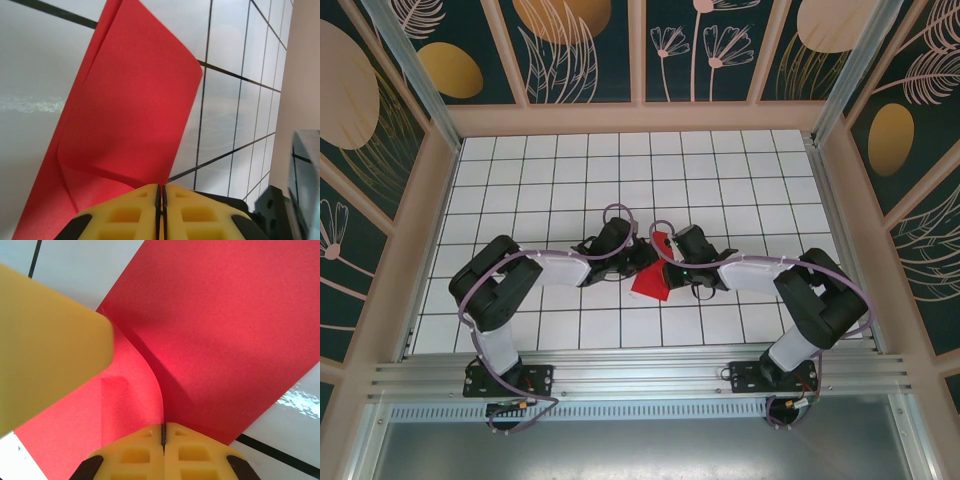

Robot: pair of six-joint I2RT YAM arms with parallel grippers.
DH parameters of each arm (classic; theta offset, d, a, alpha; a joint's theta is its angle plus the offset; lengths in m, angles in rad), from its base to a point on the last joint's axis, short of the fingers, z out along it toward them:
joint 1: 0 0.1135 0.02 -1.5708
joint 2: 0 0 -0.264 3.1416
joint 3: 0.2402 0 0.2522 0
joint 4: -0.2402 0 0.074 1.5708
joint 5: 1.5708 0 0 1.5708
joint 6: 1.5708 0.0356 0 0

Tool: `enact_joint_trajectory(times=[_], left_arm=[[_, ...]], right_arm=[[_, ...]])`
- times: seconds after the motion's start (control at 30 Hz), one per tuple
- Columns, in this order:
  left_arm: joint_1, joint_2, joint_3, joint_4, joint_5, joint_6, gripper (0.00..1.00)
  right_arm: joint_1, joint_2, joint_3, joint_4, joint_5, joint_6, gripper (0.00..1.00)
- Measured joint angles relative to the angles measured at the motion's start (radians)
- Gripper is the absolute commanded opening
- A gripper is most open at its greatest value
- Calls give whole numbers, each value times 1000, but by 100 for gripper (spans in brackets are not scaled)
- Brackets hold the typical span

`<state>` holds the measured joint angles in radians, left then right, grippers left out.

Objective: Fold a paper plane with a square sheet of paper (pick it up from the middle)
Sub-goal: Fold the triangle a second time at the center of the table.

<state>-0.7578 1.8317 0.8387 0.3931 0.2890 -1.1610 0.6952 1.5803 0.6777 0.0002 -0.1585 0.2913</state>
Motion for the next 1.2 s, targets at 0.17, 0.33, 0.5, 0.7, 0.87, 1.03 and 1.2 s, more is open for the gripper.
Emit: enact_joint_trajectory(times=[0.17,0.33,0.5,0.7,0.87,1.03,1.2], left_arm=[[0,59,0,-2,-7,0,11],[0,64,-3,6,-15,0,10],[0,64,-15,26,-17,0,10],[0,64,-18,33,-18,0,10],[0,64,-18,33,-18,1,10],[0,64,-18,33,-17,1,10],[0,64,-18,33,-17,2,10]], right_arm=[[0,0,0,0,0,0,2],[0,0,0,0,-1,4,7],[0,-11,2,-12,0,20,18],[-11,-141,3,-57,10,71,27],[-15,-213,7,-54,-61,120,18],[-15,-209,2,3,-191,189,7],[-17,-122,1,43,-259,244,3]])
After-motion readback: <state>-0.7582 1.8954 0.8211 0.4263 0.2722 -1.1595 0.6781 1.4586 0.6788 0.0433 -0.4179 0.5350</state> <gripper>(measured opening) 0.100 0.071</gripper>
